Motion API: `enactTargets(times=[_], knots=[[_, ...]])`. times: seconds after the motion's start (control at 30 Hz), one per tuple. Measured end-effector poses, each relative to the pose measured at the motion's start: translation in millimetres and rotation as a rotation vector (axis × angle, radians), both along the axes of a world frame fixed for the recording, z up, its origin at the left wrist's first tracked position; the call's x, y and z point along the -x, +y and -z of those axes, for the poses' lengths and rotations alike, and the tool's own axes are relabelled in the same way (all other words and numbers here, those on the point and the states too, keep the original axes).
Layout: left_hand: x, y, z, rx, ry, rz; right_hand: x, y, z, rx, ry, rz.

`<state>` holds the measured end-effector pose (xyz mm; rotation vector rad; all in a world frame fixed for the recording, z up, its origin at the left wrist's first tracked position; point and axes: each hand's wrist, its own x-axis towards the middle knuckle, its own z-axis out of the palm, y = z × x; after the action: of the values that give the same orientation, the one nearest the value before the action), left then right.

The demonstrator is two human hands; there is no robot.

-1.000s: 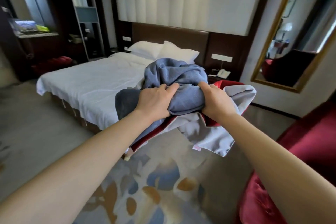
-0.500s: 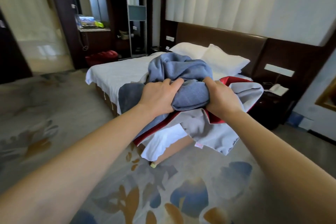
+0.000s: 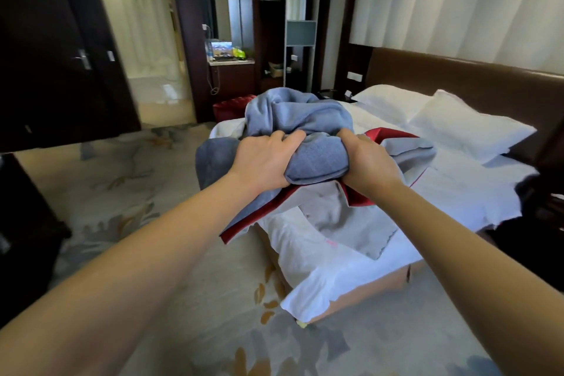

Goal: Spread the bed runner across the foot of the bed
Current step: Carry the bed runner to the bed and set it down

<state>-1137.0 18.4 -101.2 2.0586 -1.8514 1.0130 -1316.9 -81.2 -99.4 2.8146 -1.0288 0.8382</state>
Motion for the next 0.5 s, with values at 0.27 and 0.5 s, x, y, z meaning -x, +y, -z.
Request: enactTargets(times=[0.27, 0.5], knots=[[-117.6, -38.0, 10.6, -0.028, 0.0, -0.069, -127.4, -53.7, 14.6, -0.035, -0.009, -0.091], [-228.1, -77.5, 12.0, -0.045, 0.01, -0.099, -243.6, -98.0, 15.6, -0.052, -0.004, -0.094]])
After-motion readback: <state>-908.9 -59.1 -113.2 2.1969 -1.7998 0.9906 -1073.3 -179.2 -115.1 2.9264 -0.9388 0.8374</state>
